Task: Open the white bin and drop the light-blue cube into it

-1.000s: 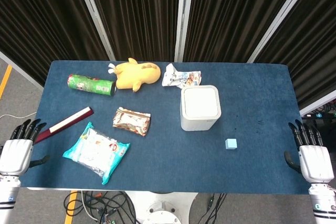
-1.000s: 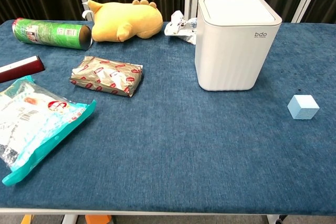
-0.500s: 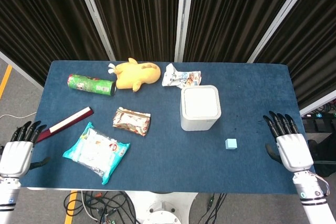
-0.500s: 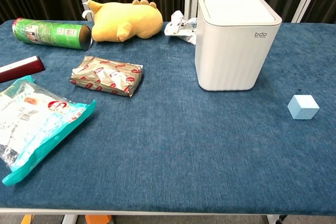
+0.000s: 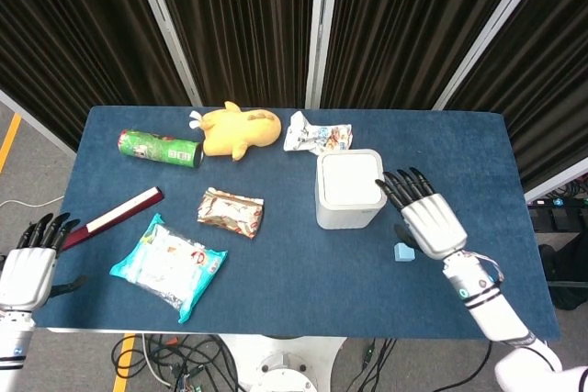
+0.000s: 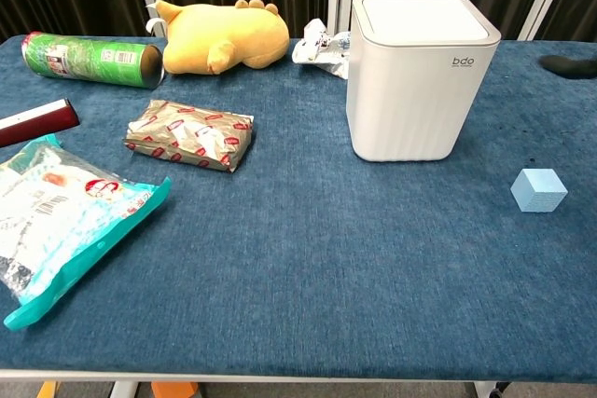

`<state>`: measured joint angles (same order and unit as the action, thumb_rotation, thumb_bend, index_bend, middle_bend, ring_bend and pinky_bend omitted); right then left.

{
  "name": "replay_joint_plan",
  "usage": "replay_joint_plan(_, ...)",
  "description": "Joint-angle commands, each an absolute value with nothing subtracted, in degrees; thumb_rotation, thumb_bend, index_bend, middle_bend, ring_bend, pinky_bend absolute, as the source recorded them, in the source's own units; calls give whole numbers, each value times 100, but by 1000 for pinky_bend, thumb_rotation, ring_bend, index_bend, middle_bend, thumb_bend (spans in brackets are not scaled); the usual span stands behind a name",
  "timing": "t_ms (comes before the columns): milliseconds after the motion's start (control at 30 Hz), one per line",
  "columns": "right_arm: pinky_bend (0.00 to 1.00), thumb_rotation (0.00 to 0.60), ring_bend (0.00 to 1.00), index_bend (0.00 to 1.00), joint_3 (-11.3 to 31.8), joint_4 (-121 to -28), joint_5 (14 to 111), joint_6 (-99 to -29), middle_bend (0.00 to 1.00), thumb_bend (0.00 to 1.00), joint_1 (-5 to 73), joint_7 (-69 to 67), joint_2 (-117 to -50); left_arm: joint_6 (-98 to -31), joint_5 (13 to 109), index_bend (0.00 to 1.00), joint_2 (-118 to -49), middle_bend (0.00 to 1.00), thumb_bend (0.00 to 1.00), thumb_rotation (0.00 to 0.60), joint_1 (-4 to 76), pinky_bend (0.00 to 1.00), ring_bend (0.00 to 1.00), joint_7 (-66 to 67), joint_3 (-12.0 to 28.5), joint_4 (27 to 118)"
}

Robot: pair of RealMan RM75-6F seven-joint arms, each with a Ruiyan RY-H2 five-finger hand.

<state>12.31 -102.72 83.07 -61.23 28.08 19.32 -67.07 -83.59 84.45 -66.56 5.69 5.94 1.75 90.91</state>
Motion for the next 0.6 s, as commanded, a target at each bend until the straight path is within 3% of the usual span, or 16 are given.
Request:
replay_joint_plan(33,0,600,0,0,1316,-10221,8101,-5900,118,306,3055,2091,-6953,-8356,8442,142,-6642,92,0,600,557,143,26,563,164,9074)
replay_joint_plan(600,0,600,0,0,1080,-10122,7686,-5799,215,332,3380,2377,-7376,-8340,8451,142,-6647,92,0,600,516,143,26,327,132,8923)
